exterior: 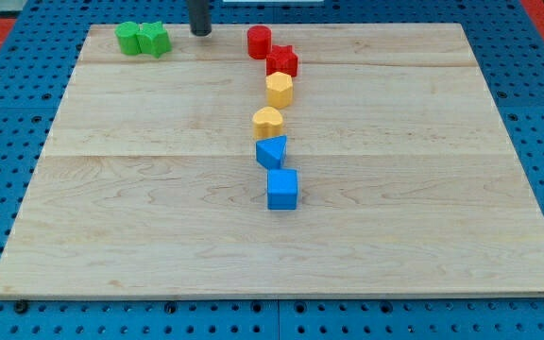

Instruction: Slide the green star towards the blue cube

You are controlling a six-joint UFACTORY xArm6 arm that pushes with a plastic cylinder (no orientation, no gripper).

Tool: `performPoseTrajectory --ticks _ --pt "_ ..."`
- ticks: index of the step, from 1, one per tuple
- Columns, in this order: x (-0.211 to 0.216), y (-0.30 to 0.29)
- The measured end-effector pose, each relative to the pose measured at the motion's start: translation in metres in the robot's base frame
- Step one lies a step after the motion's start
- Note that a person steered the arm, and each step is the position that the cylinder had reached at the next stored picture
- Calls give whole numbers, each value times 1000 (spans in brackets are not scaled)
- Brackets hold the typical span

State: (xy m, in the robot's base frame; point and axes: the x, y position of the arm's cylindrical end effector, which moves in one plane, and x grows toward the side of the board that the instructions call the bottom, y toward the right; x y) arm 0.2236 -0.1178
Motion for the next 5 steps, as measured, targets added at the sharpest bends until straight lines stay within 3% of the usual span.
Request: performPoseTrajectory --ticks 1,2,3,5 --pt "24 34" --pt "22 98" --pt "11 111" --pt "20 13"
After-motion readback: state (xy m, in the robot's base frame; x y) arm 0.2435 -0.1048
